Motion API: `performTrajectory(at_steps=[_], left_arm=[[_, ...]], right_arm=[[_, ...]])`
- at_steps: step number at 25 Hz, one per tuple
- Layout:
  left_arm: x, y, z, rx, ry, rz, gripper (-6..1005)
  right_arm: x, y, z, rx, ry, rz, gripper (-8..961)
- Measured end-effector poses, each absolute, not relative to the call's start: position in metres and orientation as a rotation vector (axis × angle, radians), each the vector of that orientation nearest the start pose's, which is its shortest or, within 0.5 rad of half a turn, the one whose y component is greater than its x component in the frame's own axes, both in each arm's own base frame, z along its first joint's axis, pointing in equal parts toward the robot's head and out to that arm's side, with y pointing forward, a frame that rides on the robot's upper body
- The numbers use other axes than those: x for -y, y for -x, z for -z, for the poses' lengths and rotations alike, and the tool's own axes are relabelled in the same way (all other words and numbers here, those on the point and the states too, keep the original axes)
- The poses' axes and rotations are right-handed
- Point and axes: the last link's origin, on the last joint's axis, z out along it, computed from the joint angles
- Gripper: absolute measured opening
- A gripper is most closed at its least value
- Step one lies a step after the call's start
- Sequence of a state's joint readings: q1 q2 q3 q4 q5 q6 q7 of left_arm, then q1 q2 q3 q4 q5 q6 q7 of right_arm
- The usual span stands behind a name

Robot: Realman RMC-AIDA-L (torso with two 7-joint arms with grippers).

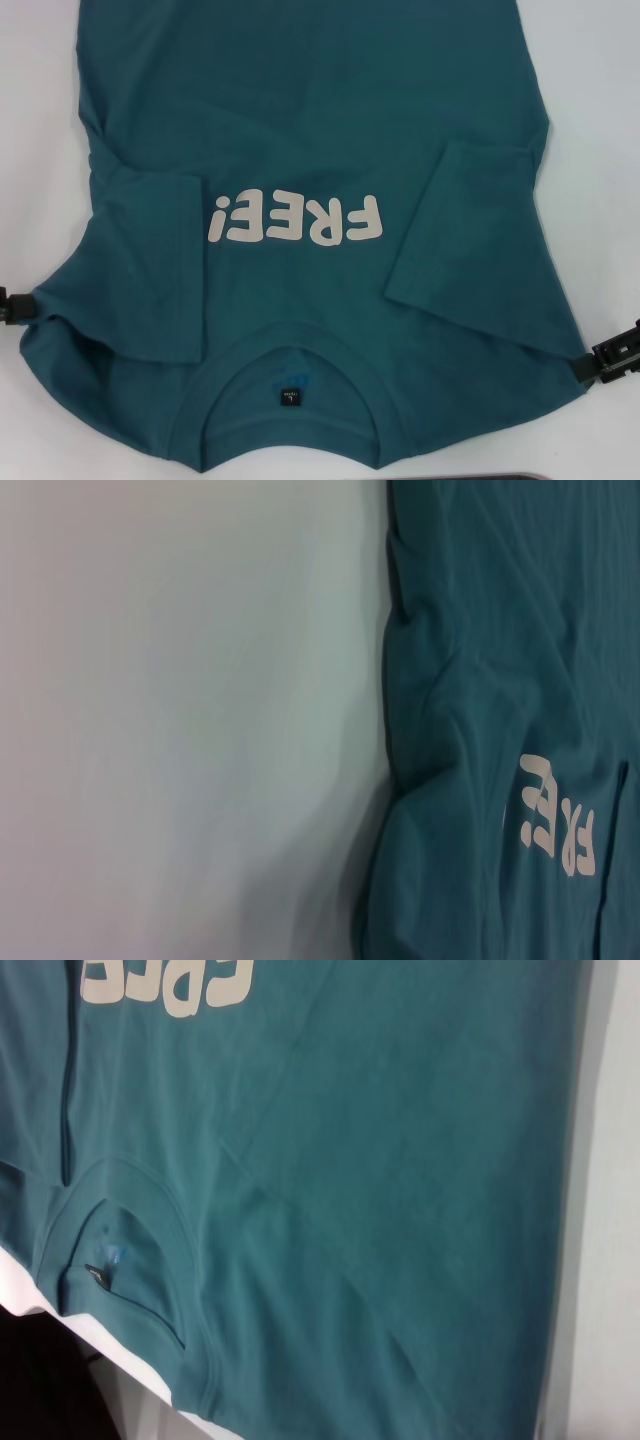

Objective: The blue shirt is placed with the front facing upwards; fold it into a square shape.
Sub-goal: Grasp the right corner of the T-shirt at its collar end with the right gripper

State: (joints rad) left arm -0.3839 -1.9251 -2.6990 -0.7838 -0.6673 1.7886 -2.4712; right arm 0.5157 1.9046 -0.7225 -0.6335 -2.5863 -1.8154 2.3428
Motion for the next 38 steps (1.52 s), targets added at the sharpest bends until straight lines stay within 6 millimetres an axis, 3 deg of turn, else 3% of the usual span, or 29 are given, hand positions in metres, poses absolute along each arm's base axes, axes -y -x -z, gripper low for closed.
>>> performTrajectory(at_steps=[30,38], left_arm=[[-0.254,0.366,-0.086,-2.445,-2.157,-0.355,50],[-0.253,0.366,-0.086,-2.448,-2.152,-0.358,50]], right_arm=[[-0.276,-0.326,-0.035,-2.092,2.475,0.21,650],[-0.273,-0.332,-0.04,-2.1,2.449,0.269,650]])
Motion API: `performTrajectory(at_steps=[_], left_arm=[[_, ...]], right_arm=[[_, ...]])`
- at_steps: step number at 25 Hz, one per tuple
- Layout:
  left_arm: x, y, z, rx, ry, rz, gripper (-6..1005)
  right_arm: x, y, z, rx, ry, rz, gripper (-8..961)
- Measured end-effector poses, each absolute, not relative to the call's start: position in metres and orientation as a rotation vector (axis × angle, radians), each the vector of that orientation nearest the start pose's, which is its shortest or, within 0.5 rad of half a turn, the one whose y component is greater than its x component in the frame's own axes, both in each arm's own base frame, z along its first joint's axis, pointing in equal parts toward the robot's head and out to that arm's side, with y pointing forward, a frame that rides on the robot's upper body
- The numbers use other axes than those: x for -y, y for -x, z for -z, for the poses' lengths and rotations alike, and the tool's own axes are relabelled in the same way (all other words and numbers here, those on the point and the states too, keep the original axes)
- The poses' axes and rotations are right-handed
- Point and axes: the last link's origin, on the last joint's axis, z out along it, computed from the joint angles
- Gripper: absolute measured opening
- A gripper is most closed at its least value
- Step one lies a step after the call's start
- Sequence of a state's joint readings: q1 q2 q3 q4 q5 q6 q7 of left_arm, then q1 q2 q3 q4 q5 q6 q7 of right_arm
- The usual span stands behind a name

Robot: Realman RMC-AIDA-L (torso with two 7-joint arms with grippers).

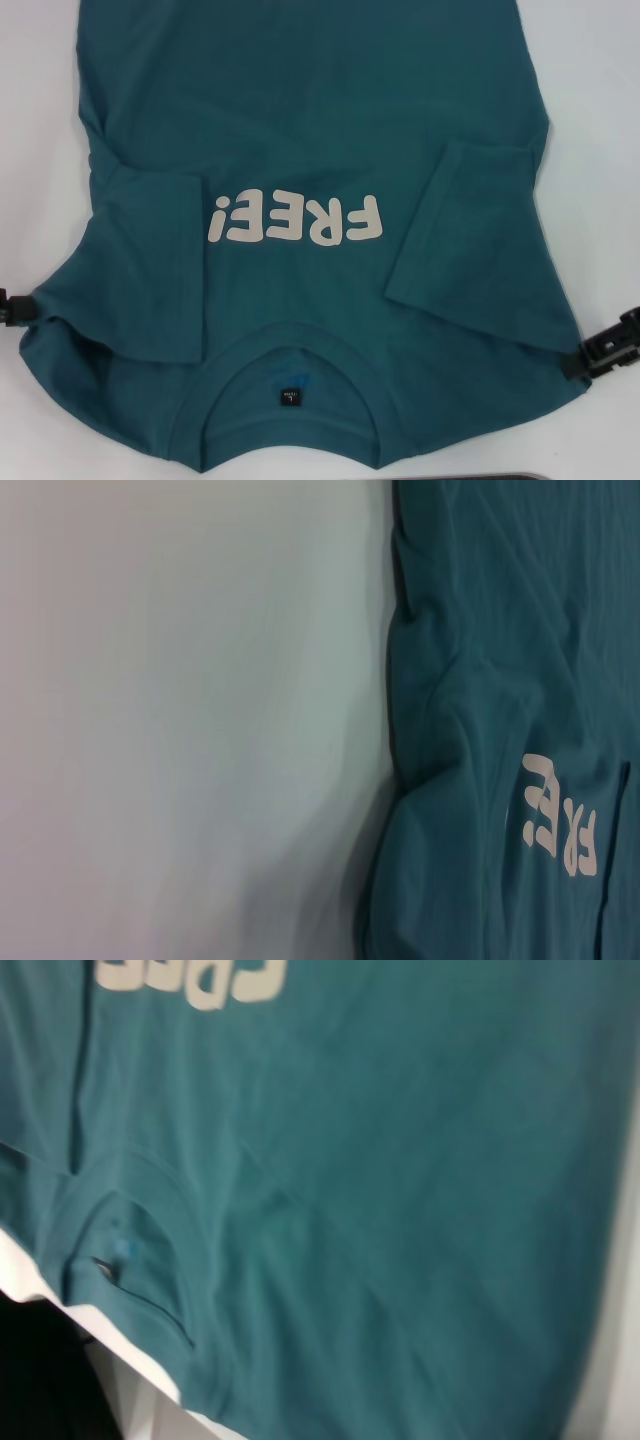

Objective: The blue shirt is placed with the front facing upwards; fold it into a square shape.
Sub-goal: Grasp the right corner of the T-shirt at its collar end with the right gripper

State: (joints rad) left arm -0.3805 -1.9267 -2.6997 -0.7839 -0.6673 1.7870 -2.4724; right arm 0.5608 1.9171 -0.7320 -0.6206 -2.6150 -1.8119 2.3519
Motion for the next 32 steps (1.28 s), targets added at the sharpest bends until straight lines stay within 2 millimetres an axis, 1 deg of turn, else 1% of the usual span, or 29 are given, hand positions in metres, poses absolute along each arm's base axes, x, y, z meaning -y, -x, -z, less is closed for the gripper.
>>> performTrajectory(at_steps=[7,16,24,32], left_arm=[[-0.253,0.366,-0.086,-2.448,-2.15,-0.358,51],[-0.253,0.366,-0.086,-2.449,-2.146,-0.358,51],[-0.253,0.366,-0.086,-2.45,-2.148,-0.358,51],[-0.253,0.367,-0.086,-2.453,-2.148,-0.358,50]], right_arm=[[-0.271,-0.338,-0.046,-2.109,2.414,0.286,650],[-0.273,-0.333,-0.037,-2.098,2.443,0.291,649],[-0.275,-0.333,-0.037,-2.079,2.447,0.297,649],[-0.281,-0.326,-0.031,-2.052,2.467,0.289,649]])
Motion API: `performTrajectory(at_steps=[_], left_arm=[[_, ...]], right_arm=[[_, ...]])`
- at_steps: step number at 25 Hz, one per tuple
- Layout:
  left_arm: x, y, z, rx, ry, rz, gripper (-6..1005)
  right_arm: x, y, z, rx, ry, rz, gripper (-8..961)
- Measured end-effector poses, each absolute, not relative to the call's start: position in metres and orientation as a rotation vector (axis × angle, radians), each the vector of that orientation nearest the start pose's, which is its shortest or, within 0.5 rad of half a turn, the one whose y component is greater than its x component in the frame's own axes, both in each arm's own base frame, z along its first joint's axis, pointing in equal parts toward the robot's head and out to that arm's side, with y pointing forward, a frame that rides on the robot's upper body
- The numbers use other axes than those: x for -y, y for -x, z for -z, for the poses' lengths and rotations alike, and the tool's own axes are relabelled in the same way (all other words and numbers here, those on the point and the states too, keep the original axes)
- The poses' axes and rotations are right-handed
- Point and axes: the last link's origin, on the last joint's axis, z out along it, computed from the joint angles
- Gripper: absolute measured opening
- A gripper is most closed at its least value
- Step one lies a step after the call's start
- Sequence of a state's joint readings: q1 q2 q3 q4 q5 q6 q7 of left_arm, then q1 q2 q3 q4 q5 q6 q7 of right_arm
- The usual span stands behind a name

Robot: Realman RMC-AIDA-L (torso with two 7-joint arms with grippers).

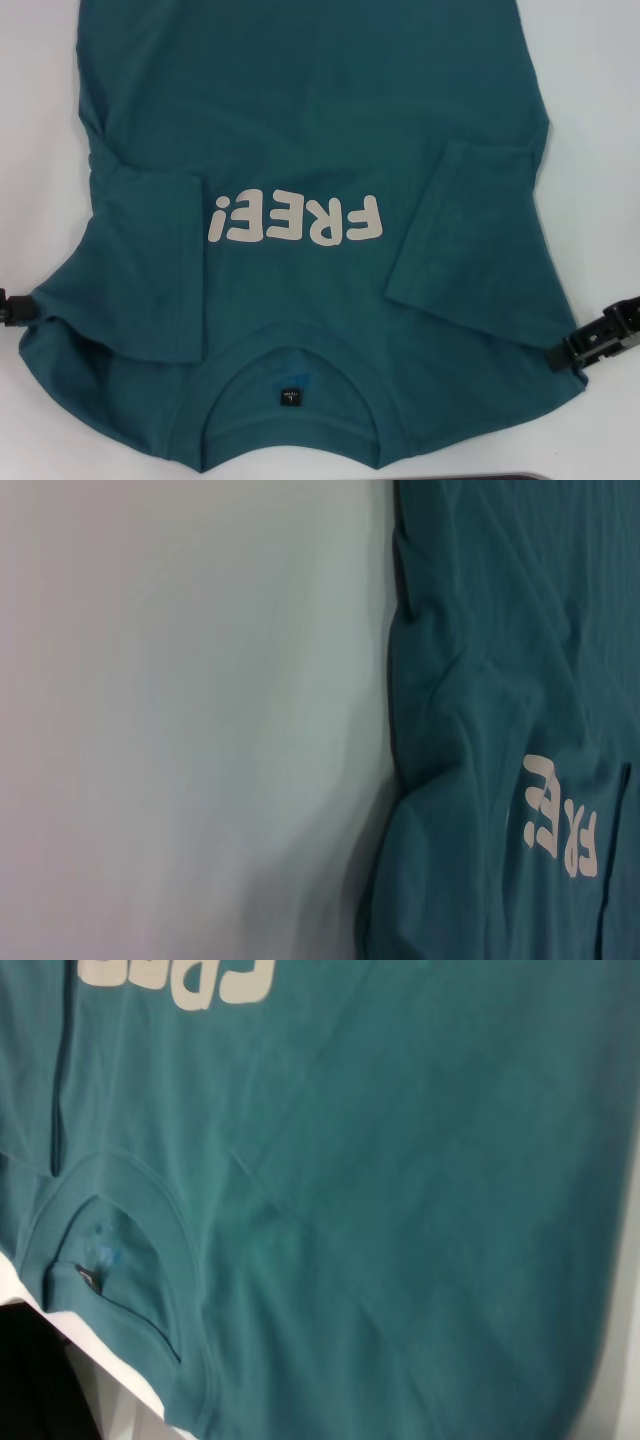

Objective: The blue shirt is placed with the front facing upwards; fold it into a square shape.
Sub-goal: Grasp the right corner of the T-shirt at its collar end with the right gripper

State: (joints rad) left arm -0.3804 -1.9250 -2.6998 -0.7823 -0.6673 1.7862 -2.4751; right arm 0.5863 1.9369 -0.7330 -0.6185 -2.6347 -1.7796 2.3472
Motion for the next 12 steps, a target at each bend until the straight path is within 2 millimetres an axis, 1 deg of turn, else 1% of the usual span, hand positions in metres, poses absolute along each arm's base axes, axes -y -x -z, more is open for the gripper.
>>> performTrajectory(at_steps=[5,12], left_arm=[[-0.253,0.367,-0.086,-2.454,-2.146,-0.36,50],[-0.253,0.367,-0.086,-2.455,-2.144,-0.362,51]], right_arm=[[-0.285,-0.319,-0.025,-2.037,2.495,0.28,649],[-0.287,-0.315,-0.022,-2.034,2.512,0.264,649]])
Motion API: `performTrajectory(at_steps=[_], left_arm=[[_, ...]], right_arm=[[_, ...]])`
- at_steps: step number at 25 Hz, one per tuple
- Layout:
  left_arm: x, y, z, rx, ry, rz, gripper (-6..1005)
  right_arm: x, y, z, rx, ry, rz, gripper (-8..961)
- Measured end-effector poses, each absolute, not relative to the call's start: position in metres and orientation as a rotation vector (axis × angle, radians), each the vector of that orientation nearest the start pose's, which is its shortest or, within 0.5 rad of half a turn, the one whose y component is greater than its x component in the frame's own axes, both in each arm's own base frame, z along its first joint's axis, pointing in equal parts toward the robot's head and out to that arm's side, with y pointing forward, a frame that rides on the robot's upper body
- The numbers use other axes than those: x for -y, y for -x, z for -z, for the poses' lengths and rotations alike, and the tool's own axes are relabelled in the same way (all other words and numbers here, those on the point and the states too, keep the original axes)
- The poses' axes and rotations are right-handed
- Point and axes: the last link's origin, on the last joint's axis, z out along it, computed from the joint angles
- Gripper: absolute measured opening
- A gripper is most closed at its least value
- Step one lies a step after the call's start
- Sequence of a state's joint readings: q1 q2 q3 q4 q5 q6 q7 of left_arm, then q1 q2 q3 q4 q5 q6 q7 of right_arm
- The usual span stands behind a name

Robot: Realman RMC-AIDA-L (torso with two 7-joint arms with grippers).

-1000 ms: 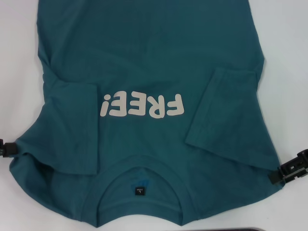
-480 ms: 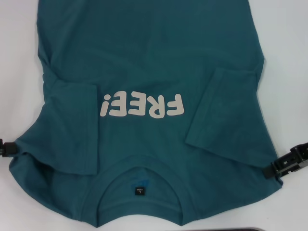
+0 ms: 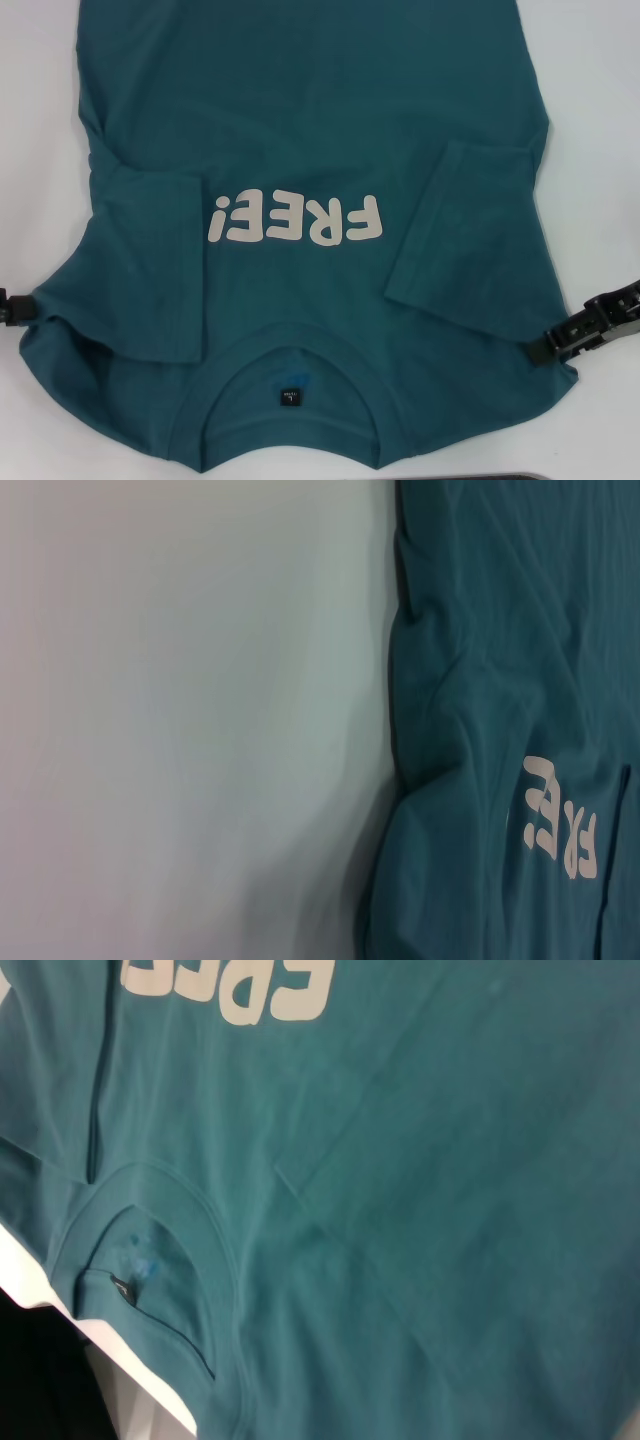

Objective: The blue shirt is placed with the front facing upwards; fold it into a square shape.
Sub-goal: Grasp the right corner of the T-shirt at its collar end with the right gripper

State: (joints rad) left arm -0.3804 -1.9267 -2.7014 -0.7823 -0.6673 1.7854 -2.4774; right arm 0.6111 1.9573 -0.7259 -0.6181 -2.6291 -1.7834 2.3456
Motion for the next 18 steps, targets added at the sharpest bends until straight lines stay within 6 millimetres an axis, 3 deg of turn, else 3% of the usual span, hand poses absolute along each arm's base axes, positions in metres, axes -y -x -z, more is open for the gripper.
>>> performTrajectory(at_steps=[18], left_arm=[[-0.2532,0.3658,-0.0849,-2.445,-2.148,-0.359,51]], right_arm=[[-0.2923,-0.3068,-0.0189,-2.037,2.52,0.205,648]])
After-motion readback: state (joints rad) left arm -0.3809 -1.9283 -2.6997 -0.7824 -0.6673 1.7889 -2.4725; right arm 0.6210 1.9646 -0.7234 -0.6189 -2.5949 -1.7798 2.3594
